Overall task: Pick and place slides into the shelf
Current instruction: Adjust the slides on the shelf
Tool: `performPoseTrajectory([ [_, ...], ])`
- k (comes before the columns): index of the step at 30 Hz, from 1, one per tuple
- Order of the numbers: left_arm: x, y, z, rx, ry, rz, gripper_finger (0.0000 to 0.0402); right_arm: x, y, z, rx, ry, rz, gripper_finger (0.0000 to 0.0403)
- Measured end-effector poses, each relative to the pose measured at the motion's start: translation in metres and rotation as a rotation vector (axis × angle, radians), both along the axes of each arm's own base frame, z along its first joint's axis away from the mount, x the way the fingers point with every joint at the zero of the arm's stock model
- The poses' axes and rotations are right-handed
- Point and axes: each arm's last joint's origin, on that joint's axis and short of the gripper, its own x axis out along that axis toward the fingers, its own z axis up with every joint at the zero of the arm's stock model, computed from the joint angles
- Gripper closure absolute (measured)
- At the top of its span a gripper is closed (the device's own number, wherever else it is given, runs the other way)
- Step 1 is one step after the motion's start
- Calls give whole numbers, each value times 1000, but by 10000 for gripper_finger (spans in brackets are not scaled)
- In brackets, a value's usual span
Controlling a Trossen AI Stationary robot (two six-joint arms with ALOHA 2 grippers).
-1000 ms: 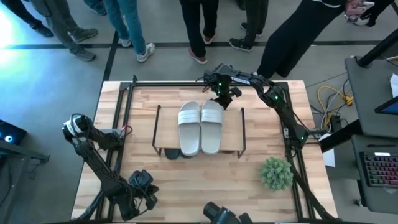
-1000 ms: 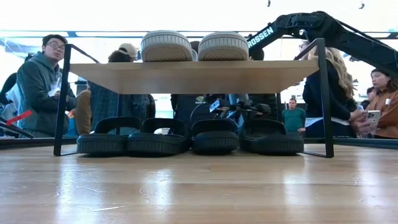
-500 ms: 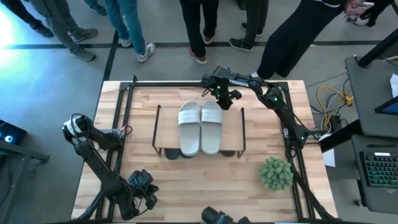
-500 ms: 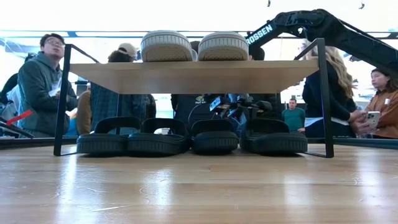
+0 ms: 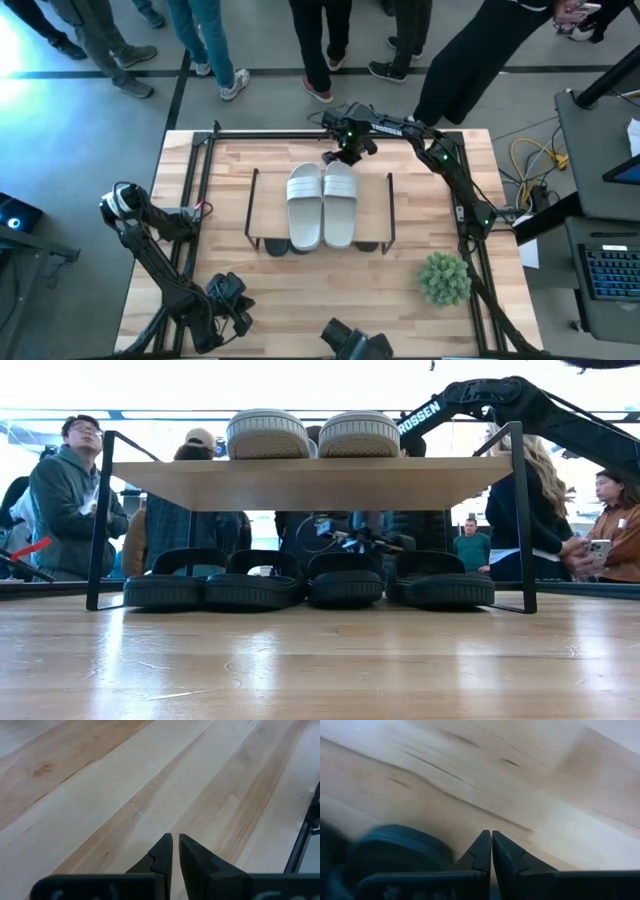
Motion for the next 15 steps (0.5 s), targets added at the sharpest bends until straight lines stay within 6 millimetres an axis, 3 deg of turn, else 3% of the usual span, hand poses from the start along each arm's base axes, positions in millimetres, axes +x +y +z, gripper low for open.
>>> performPoseTrajectory([
  [15, 0, 0, 0, 0, 1, -1, 385, 16, 3, 2, 66, -170, -30, 394],
])
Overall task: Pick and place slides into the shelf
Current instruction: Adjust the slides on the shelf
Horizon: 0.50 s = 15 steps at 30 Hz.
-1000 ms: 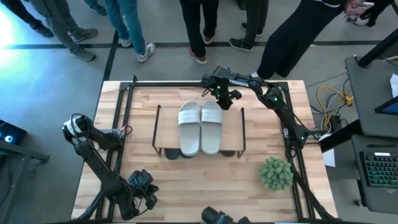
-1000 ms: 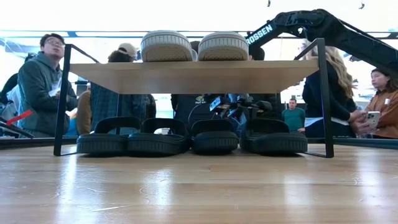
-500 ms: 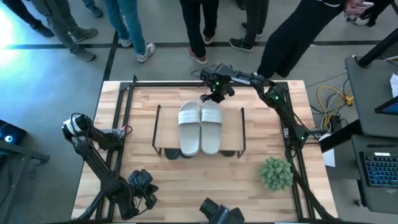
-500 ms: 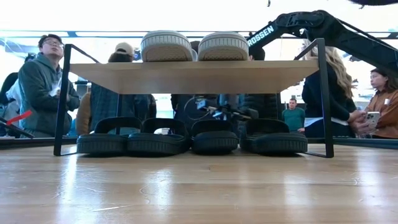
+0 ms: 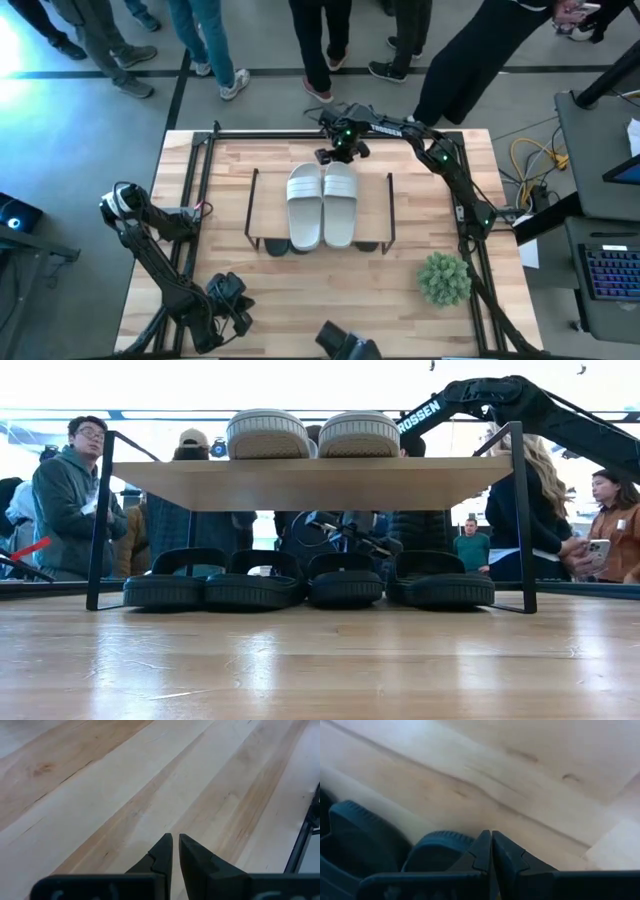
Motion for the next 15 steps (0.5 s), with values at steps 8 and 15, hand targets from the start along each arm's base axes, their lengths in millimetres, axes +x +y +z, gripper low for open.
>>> performPoseTrajectory([
  [8, 0, 1, 0, 6, 4, 0, 385, 6, 17, -5, 55, 7, 42, 394],
  [15, 0, 1, 0, 6, 4, 0, 385, 7, 28, -8, 78, 44, 68, 394],
])
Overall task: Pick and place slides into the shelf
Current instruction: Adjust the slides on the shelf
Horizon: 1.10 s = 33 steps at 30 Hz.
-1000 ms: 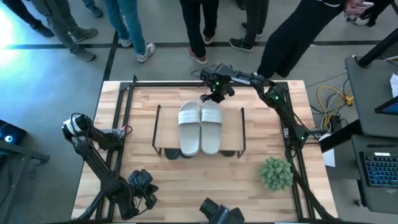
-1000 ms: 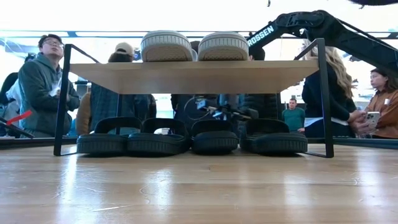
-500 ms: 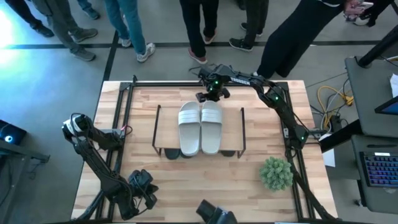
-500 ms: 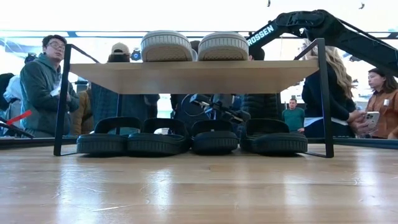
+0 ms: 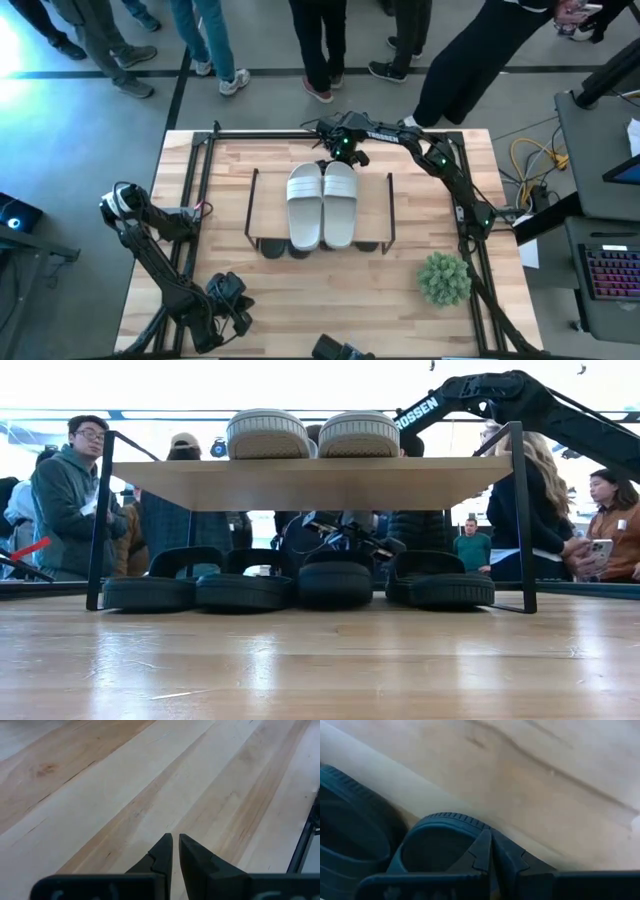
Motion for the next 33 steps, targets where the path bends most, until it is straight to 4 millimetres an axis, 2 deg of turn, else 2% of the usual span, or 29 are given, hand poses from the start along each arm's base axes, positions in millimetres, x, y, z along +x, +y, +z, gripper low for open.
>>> performPoseTrajectory([
  [7, 0, 0, 0, 2, -1, -2, 385, -2, 5, 3, 3, 29, 9, 394],
  [12, 0, 0, 3, -6, -6, -3, 385, -5, 4, 15, -94, 46, 41, 394],
  [22, -2, 4, 7, 9, -1, -4, 385, -4, 4, 24, -121, 10, 121, 394],
  [25, -2, 4, 7, 6, -3, -2, 385, -7, 5, 33, -132, 19, 123, 394],
  [29, 5, 4, 10, -24, -36, 19, 385, -13, 4, 57, -210, -13, 116, 394],
  [33, 19, 7, 12, -50, -92, 49, 385, -20, -7, 59, -189, -23, 70, 394],
])
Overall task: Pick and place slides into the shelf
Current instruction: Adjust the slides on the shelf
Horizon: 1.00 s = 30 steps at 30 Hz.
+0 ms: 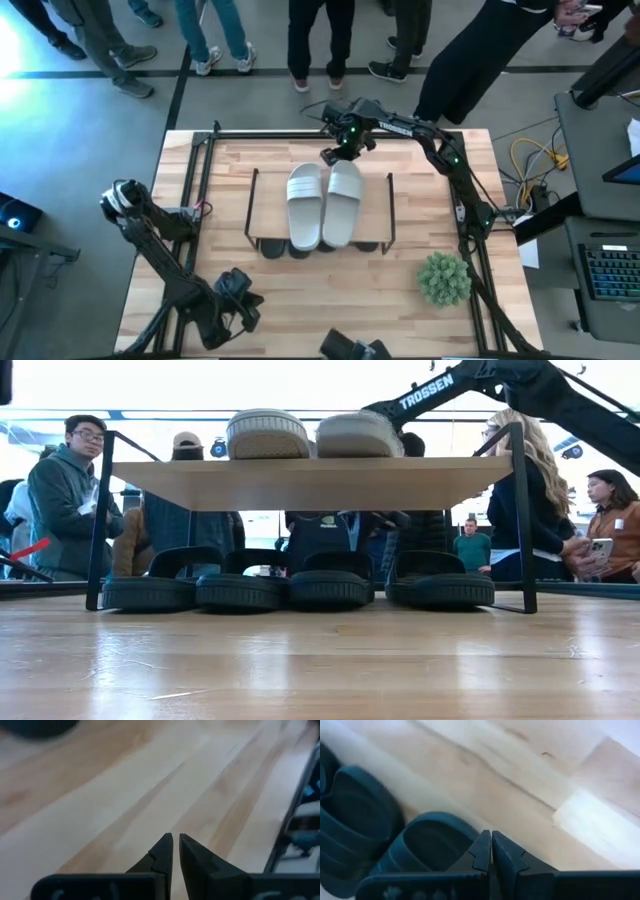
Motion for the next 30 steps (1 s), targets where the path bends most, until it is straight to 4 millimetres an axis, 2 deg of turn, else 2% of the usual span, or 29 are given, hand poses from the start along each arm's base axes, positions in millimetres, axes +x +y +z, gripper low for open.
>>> performPoseTrajectory([
  [6, 27, 17, -3, 72, -48, 65, 385, -3, -6, -2, 13, -3, -23, 394],
  [11, 54, 23, -5, 113, -110, 26, 385, -4, -7, -1, 10, -6, -20, 394],
  [17, 81, 39, -32, 207, -59, 49, 385, -10, -18, -2, 10, -7, -35, 394],
  [22, 93, 53, -49, 222, 10, 82, 385, -21, -31, -3, 22, 5, -74, 394],
  [27, 98, 60, -51, 225, 17, 106, 385, -29, -40, -7, 84, -19, -106, 394],
  [30, 99, 62, -51, 228, 18, 106, 385, -30, -44, -17, 115, -4, -121, 394],
])
